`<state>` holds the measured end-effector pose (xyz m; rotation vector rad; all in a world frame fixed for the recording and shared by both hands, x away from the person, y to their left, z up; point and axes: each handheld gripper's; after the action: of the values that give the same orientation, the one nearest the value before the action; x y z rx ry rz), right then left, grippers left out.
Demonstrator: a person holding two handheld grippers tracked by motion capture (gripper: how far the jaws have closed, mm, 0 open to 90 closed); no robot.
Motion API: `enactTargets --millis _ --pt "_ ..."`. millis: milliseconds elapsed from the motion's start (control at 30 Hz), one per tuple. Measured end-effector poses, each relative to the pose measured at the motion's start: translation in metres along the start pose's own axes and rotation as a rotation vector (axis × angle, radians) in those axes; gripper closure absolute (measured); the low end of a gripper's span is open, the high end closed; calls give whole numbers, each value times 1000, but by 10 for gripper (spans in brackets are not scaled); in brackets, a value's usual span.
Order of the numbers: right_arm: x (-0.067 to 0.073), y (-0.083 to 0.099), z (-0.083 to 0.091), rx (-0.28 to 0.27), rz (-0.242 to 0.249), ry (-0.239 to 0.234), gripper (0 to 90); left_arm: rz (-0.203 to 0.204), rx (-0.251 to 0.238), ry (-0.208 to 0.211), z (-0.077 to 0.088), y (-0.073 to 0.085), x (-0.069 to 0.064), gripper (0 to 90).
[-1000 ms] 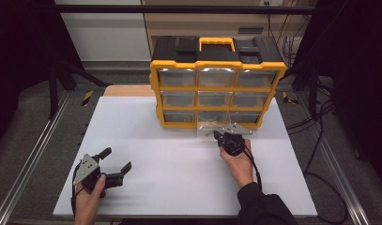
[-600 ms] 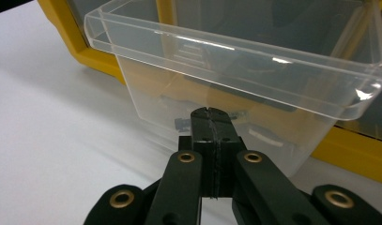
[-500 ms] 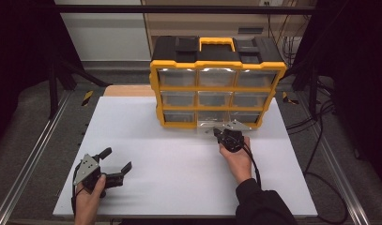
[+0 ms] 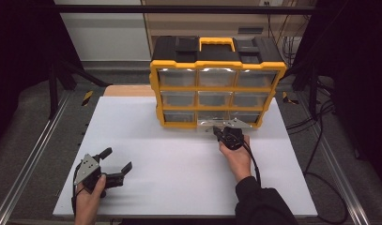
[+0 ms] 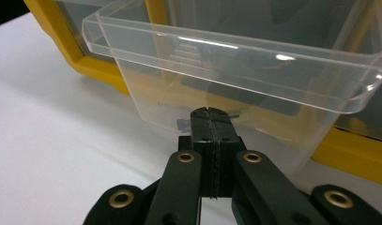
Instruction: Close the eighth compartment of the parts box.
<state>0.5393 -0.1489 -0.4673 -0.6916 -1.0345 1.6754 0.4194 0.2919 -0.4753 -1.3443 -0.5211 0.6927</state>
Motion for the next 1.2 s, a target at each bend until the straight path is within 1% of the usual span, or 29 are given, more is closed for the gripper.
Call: enactTargets --millis 33,567,1200 --pt "0 0 -1 -1 -7 -1 900 0 0 0 0 0 0 20" --pt "-2 0 -2 1 2 4 900 2 -2 -1 0 0 1 20" --pt "-1 1 -3 3 -6 3 900 -2 0 -1 0 0 0 20"
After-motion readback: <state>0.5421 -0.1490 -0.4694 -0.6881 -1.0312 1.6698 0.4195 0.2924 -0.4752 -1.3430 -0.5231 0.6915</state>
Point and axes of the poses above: each handheld gripper's, and its own axes: z roughly backward along the jaws, y roughly out of its underside, x roughly to its left, and after that the axes turned 9 degrees about y, right-handed
